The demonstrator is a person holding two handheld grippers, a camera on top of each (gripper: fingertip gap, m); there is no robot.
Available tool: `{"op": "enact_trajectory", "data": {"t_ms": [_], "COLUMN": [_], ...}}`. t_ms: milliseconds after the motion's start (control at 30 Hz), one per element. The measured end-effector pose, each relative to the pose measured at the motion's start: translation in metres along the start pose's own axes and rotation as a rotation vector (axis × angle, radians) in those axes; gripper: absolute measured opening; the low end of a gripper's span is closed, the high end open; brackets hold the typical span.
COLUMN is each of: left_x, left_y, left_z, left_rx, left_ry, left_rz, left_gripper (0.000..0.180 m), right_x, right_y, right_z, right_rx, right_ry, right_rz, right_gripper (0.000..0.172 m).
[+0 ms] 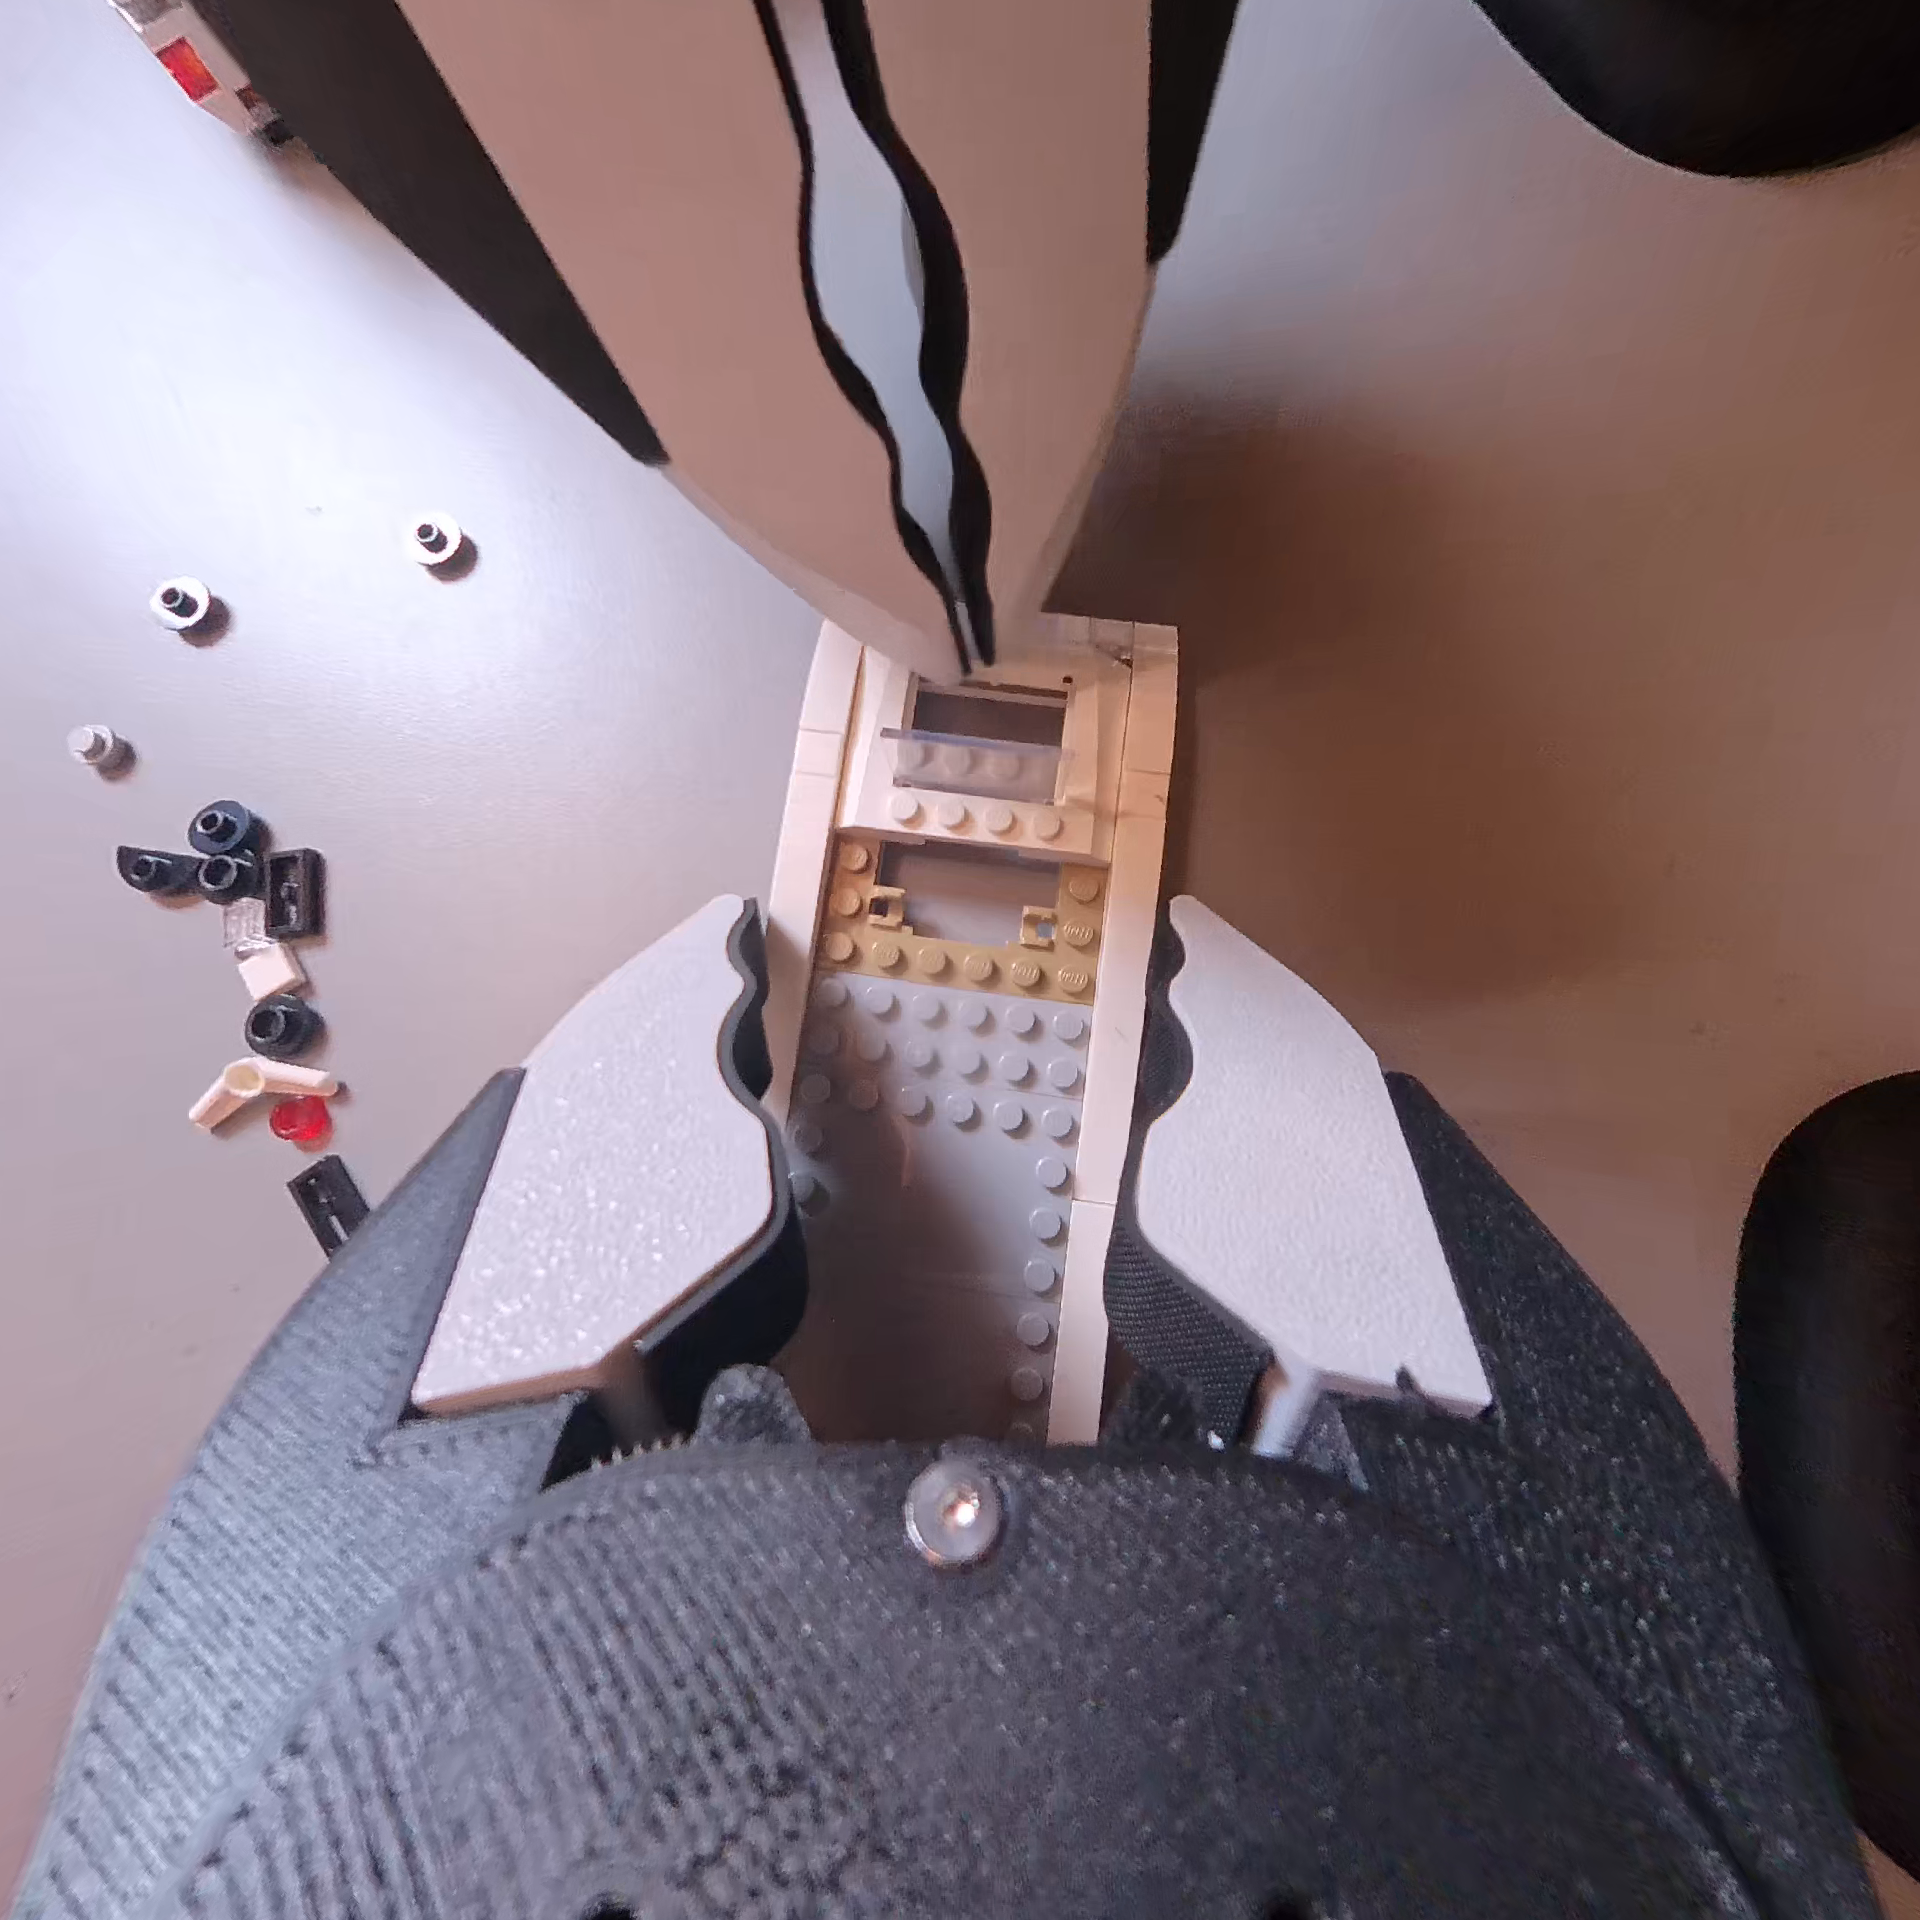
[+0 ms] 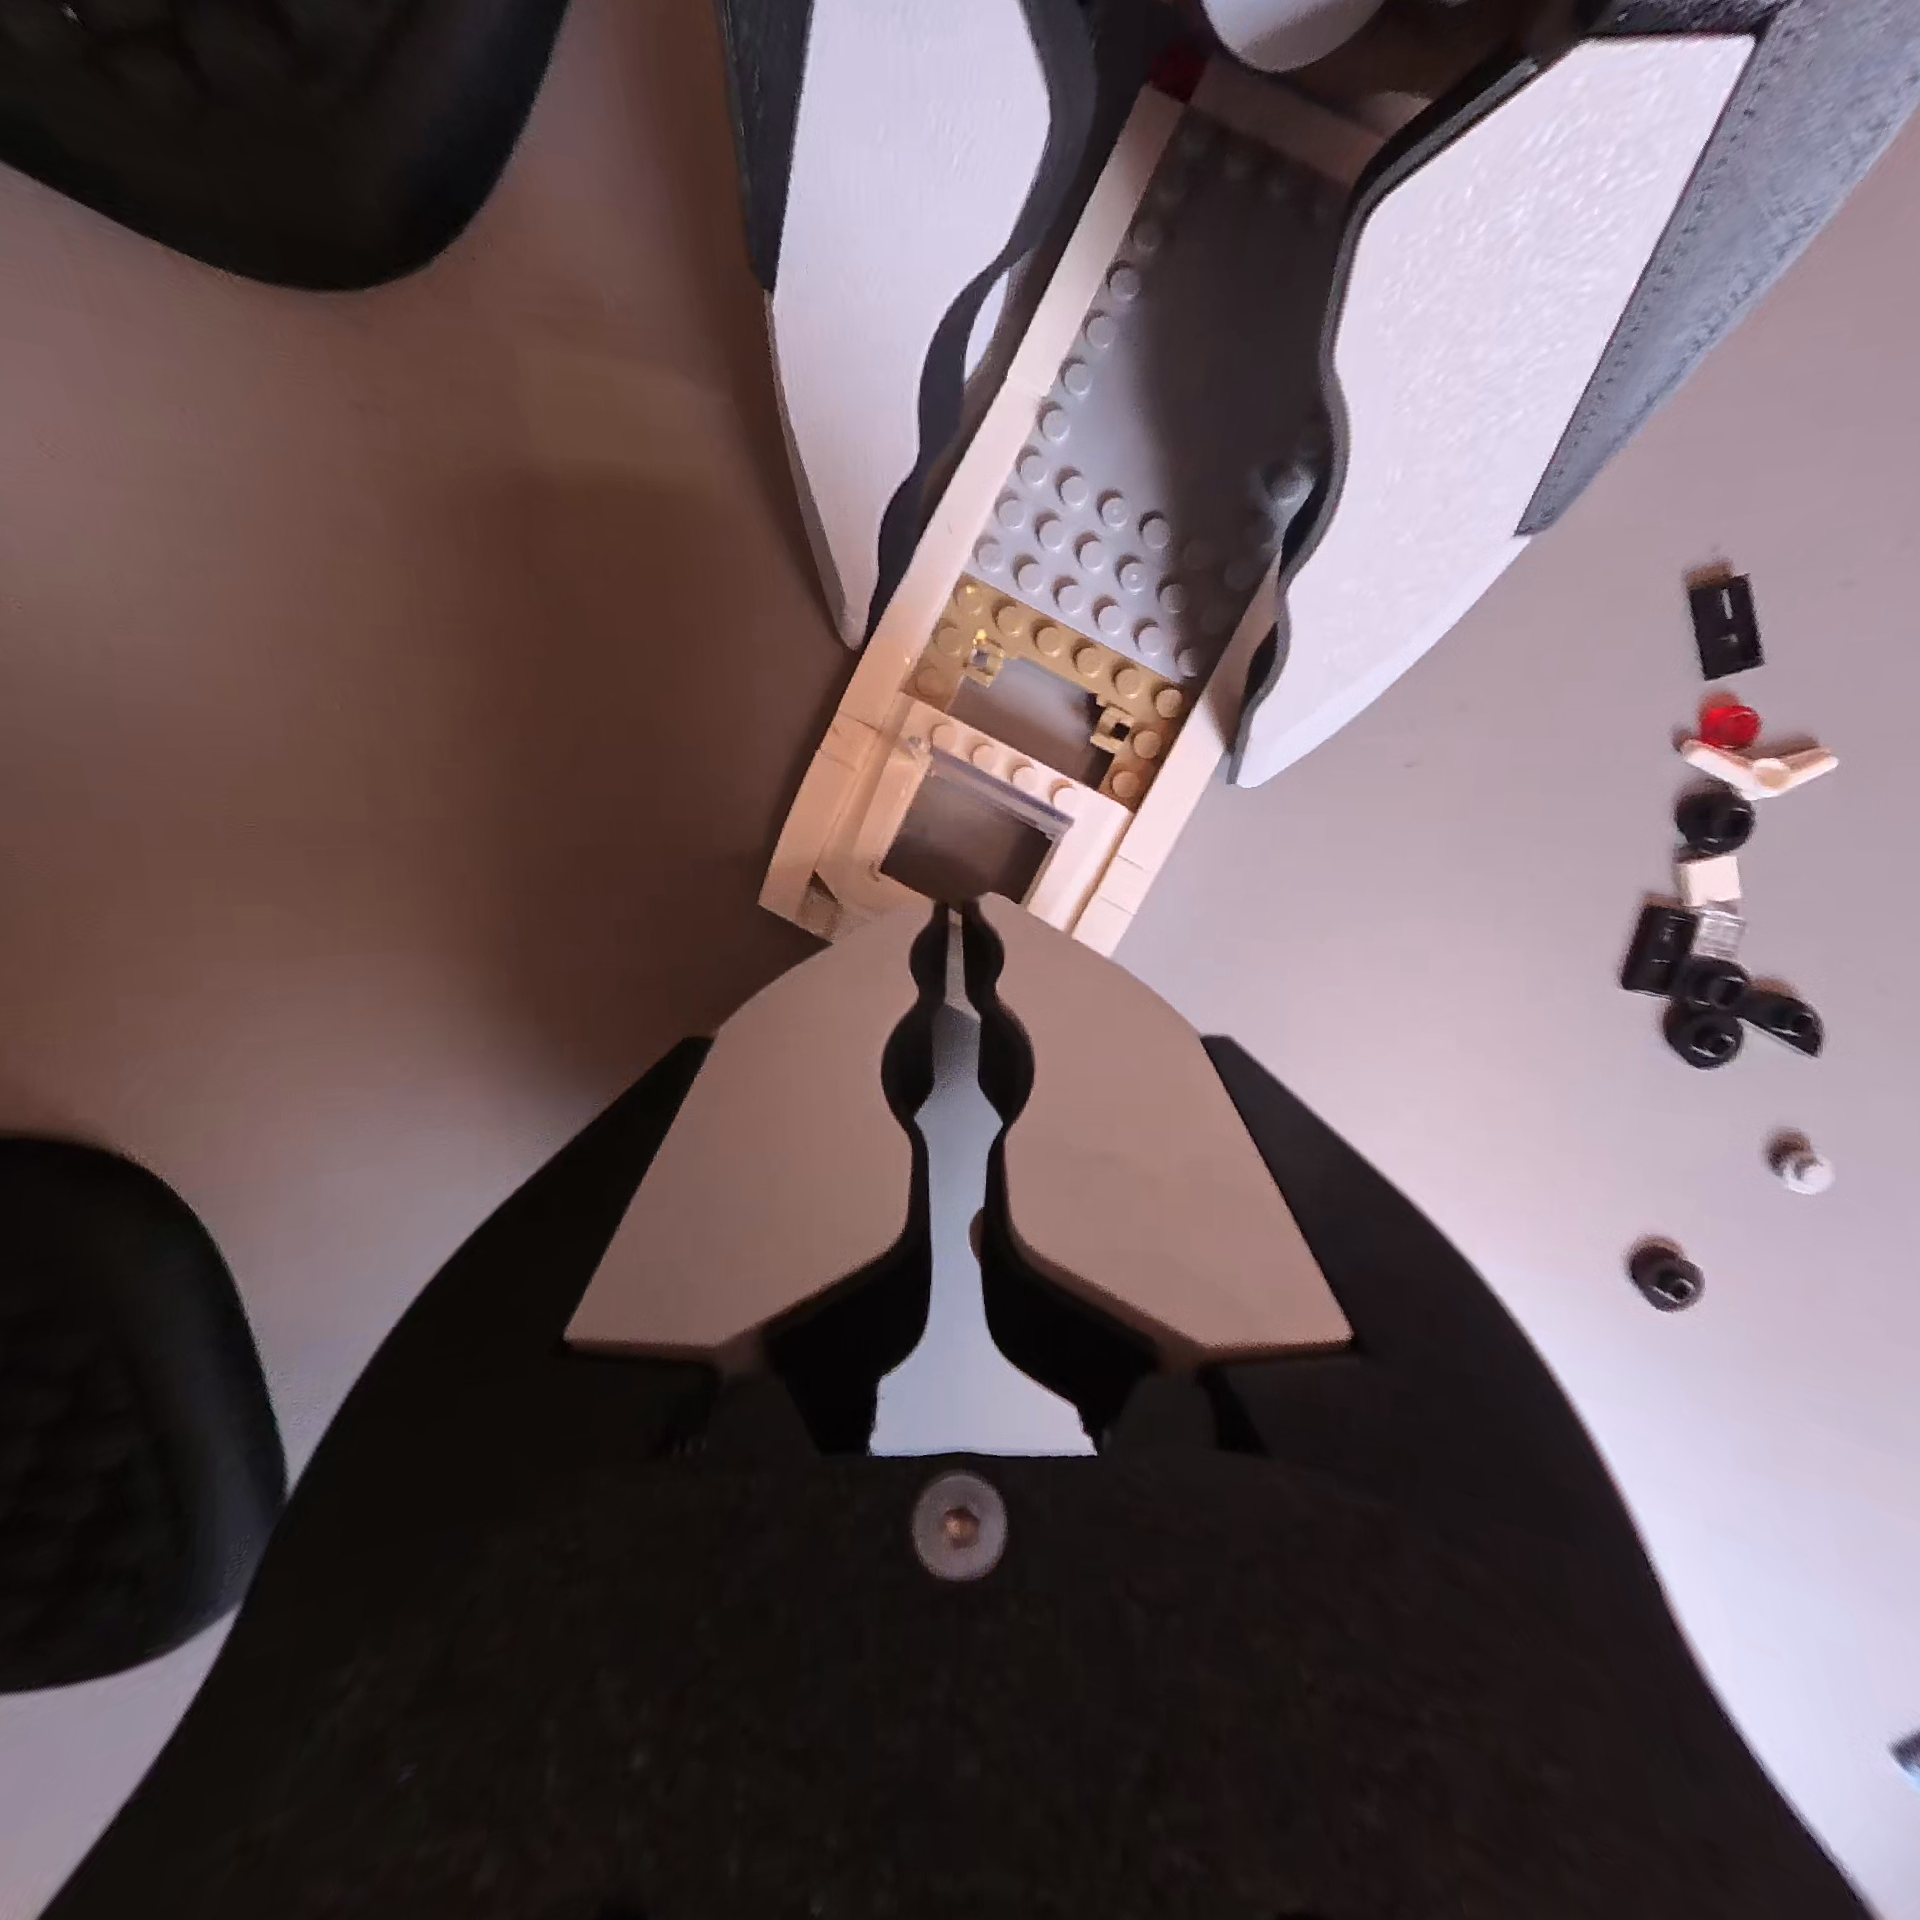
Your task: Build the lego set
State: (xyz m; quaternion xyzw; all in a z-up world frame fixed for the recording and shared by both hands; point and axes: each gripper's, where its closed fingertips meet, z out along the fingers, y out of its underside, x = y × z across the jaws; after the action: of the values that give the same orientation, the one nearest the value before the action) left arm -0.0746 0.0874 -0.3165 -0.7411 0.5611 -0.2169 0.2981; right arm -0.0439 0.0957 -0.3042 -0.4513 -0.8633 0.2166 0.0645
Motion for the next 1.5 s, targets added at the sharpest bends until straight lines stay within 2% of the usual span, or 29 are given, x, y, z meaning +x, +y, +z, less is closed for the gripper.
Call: {"op": "enact_trajectory", "data": {"t_ms": [133,433,733,800,900,933,1033,1167,1267,1433,1500], "left_x": [0.000,0.000,0.000,0.001,0.002,0.003,0.005,0.009,0.008,0.036,0.032], "left_y": [0.000,0.000,0.000,0.000,0.001,0.000,-0.002,-0.004,-0.008,-0.032,-0.033], "left_z": [0.000,0.000,0.000,0.000,-0.001,-0.001,0.001,0.002,-0.007,-0.036,-0.044], "left_rx": [0.000,0.000,0.001,0.002,0.007,0.008,0.005,-0.005,0.000,0.047,0.002], "left_ry": [0.002,0.002,0.001,-0.001,0.014,0.016,0.027,0.017,-0.080,-0.288,-0.465], "left_rz": [0.001,0.004,0.003,0.004,0.014,0.015,0.025,0.024,0.049,0.178,0.256], "left_gripper": [0.071,0.071,0.071,0.071,0.071,0.071,0.071,0.071,0.071,0.056,0.044], "right_x": [-0.005,-0.009,-0.011,-0.008,-0.018,-0.022,-0.031,-0.028,-0.031,-0.037,-0.043], "right_y": [0.002,0.002,0.000,-0.003,-0.014,-0.014,-0.015,-0.015,-0.017,-0.039,-0.050], "right_z": [0.003,0.003,0.003,0.002,-0.008,-0.006,0.012,0.023,0.021,-0.013,-0.029], "right_rx": [-0.029,-0.105,-0.121,-0.044,0.166,0.187,0.172,0.104,0.117,0.365,0.456], "right_ry": [-0.018,-0.003,-0.018,0.044,0.118,0.142,0.183,0.141,0.110,-0.094,-0.201], "right_rz": [-0.055,-0.194,-0.180,-0.135,-0.057,-0.048,-0.017,0.108,0.216,0.588,0.674], "right_gripper": [0.009,0.004,0.001,0.000,0.033,0.037,0.037,0.023,0.021,0.020,0.021]}}
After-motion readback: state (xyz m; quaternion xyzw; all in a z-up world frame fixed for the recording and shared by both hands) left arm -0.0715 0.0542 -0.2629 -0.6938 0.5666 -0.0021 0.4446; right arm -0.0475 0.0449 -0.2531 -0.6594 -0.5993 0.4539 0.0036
